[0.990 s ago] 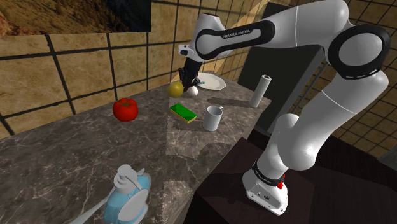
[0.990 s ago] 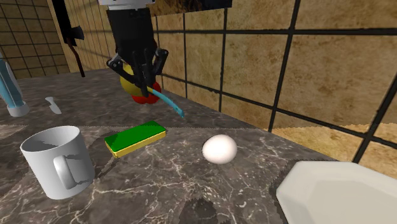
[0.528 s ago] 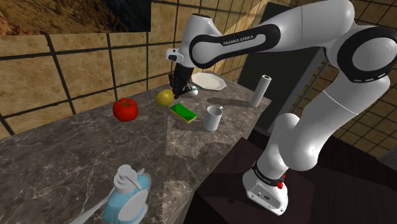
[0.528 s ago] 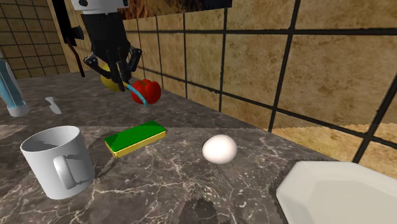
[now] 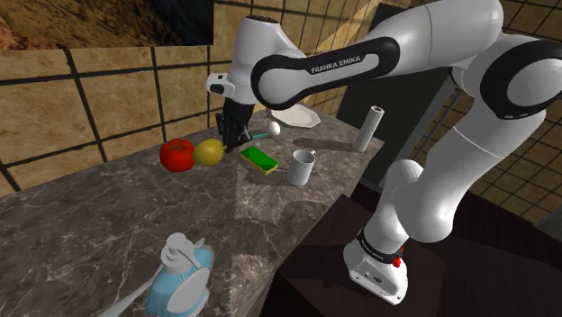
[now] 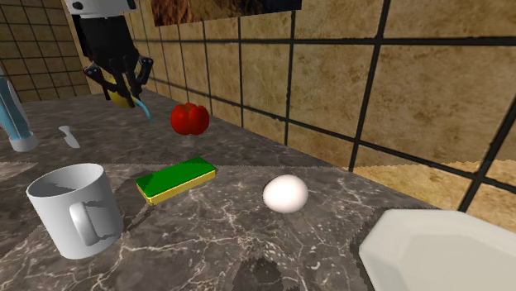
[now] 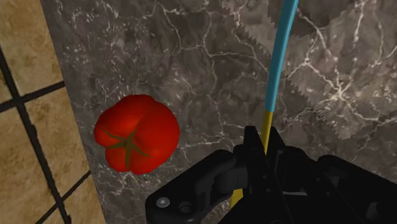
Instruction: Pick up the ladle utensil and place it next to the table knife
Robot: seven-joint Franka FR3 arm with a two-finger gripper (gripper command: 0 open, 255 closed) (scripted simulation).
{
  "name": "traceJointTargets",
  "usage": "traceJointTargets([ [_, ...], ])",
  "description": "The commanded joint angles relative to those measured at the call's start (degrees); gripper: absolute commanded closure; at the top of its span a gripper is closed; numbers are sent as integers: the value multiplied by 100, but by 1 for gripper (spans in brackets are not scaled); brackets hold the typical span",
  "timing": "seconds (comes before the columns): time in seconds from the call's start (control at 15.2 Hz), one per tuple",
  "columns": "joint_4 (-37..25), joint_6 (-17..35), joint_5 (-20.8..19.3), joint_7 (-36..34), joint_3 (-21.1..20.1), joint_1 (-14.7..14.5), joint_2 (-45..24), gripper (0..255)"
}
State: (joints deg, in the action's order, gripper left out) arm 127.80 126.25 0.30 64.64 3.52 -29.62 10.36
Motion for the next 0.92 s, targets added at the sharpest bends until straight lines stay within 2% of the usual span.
traceJointTargets([
  [0.0, -39, 56, -11, -307, -175, -116, -94, 255],
  [0.4, -528, -1, -97, -1171, -657, -452, -529, 255],
  [0.86, -196, 534, -117, -1190, -658, -453, -731, 255],
])
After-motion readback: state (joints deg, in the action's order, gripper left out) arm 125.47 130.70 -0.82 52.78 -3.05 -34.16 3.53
